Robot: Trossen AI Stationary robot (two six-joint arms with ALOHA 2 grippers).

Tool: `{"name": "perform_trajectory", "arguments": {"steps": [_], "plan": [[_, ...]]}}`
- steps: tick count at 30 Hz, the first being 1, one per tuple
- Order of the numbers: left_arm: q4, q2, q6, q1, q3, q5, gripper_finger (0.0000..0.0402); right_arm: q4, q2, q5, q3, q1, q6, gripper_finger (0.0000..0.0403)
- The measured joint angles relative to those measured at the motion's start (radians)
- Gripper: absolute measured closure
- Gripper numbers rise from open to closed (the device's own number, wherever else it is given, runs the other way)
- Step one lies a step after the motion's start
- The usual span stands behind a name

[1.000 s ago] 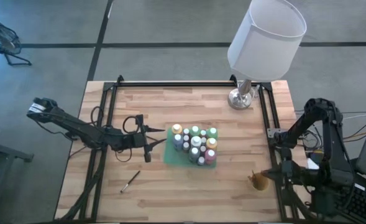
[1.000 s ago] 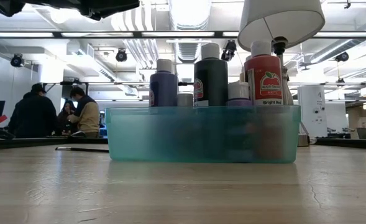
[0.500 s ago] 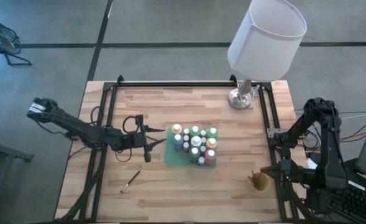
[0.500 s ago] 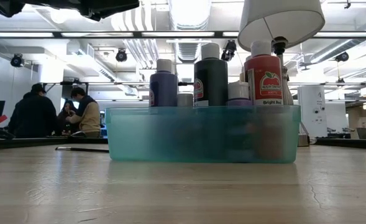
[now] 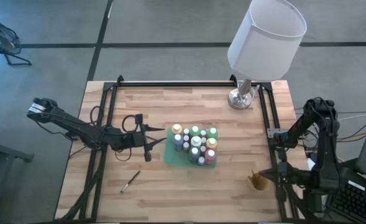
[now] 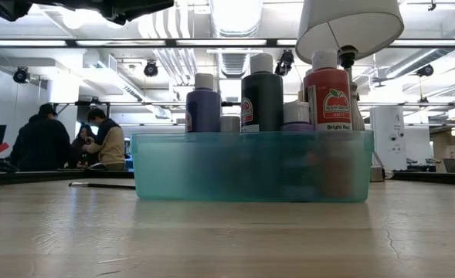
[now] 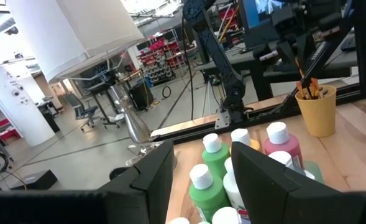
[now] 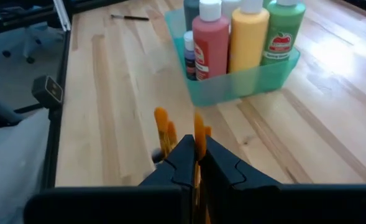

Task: Pick & Place Paint Supplies
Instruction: Put the gold paintbrush into the yellow cup, then put the silver paintbrush into the yellow cup

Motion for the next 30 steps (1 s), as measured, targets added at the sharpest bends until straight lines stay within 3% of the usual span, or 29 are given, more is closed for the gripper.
{"name": "perform_trajectory", "arguments": {"steps": [8, 14, 30], "plan": [[0.010, 0.000, 0.001, 0.003, 0.001, 0.000, 0.0234, 0.028, 0.000, -0.052, -0.032, 0.002, -0.004, 0.0388], [0.010, 0.000, 0.001, 0.006, 0.001, 0.000, 0.0234, 0.034, -0.003, -0.059, -0.032, 0.001, -0.003, 0.0364], [0.010, 0.000, -0.001, 0.008, 0.001, 0.000, 0.0234, -0.019, -0.088, -0.043, -0.010, 0.001, -0.011, 0.0197]]}}
